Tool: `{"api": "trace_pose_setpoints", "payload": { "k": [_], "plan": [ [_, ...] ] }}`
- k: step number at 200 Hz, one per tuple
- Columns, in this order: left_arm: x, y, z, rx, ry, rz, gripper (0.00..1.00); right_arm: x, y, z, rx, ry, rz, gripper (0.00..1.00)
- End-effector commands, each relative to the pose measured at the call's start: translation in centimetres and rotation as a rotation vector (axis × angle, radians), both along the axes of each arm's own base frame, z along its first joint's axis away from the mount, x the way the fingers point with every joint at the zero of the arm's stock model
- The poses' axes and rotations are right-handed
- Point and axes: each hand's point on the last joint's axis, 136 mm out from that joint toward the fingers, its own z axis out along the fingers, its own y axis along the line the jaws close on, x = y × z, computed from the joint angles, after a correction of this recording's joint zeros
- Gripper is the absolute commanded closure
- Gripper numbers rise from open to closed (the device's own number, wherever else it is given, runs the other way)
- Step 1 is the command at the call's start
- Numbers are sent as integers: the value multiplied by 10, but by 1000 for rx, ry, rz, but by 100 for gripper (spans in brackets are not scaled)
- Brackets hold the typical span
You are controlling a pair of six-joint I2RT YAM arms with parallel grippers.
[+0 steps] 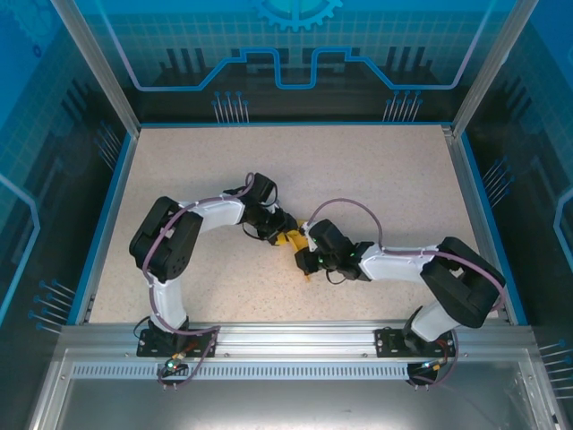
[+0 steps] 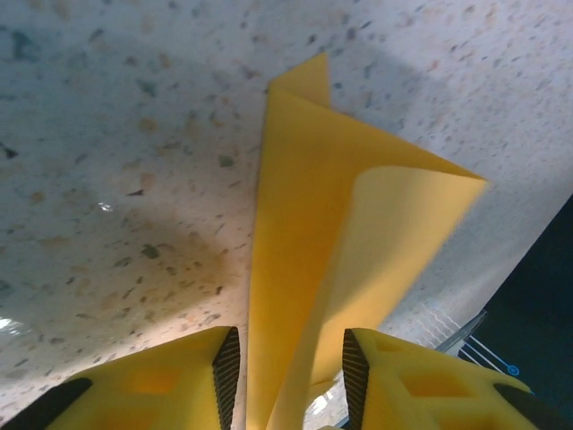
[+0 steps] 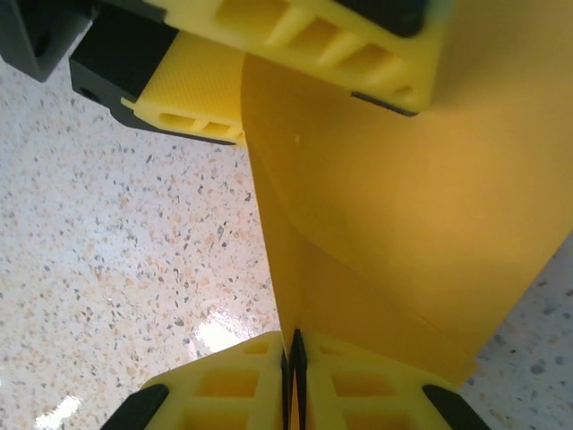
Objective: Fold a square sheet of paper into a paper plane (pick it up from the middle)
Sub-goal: Fold the wing for the fifth time at the center of the table.
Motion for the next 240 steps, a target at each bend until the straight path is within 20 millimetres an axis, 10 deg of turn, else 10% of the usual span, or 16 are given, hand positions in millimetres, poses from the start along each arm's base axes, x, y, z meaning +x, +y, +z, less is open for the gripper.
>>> {"api": "trace_pose_setpoints", "payload": {
  "k": [1, 76, 145, 240],
  "plan": [
    [-3, -1, 0, 24, 24, -20, 64, -1, 1, -4, -83, -31, 29, 88],
    [-5, 0, -1, 42, 37, -34, 100, -8, -1, 1, -220, -92, 39, 81],
    [-4, -1, 4, 33, 33, -27, 100, -21, -10, 4, -464, -201, 34, 57],
    [-5, -2, 6, 27, 37, -32, 100, -23, -5, -7, -617, -256, 25, 70]
  ]
}}
